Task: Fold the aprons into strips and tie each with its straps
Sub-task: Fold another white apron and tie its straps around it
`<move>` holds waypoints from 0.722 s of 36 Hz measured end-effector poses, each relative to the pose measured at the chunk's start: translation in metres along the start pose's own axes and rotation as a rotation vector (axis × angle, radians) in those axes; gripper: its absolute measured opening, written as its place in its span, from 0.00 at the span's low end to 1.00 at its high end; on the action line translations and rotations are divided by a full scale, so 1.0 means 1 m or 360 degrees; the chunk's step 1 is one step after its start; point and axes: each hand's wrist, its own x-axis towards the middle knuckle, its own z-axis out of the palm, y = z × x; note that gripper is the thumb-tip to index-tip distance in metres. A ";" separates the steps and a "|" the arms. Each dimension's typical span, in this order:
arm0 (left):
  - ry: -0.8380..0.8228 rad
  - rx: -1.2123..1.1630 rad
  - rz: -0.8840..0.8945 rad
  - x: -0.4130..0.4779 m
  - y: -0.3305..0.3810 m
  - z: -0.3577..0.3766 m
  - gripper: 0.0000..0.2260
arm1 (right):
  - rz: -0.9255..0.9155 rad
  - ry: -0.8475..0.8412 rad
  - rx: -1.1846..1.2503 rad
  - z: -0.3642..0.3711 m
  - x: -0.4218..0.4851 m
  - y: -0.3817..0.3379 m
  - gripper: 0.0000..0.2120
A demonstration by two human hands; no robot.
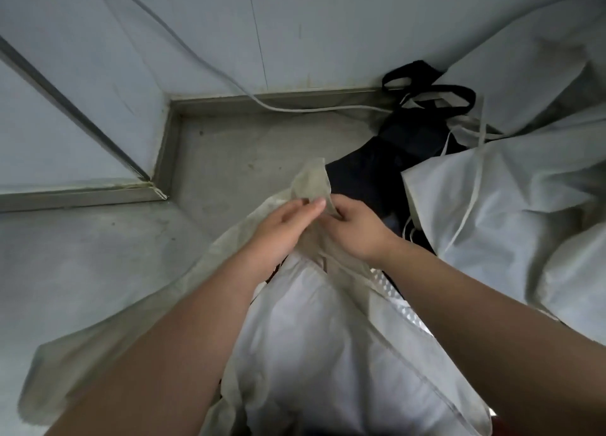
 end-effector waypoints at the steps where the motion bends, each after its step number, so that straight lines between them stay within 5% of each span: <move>1: -0.0070 -0.0074 -0.0011 -0.005 0.002 -0.001 0.18 | -0.0012 -0.0090 0.0029 0.004 -0.007 -0.008 0.09; 5: 0.0113 -0.0257 -0.0015 -0.028 0.005 -0.009 0.08 | 0.0156 -0.0441 0.0251 0.020 -0.035 -0.033 0.19; 9: 0.0288 -0.0393 0.0014 -0.060 -0.004 -0.036 0.07 | 0.0294 0.0029 0.0716 0.037 -0.063 -0.040 0.20; 12: 0.0216 -0.0458 0.0126 -0.101 -0.021 -0.063 0.04 | 0.0300 0.0291 0.0410 0.065 -0.095 -0.040 0.13; 17: -0.0143 -0.0390 0.0216 -0.182 -0.044 -0.098 0.05 | 0.0211 0.0239 -0.0218 0.128 -0.147 -0.050 0.41; 21: -0.0325 -0.0348 0.0176 -0.238 -0.051 -0.121 0.09 | 0.0069 0.0354 -0.0277 0.166 -0.179 -0.066 0.53; 26: -0.0349 -0.0273 0.0282 -0.295 -0.044 -0.156 0.07 | -0.0209 0.0429 -0.0276 0.190 -0.211 -0.097 0.42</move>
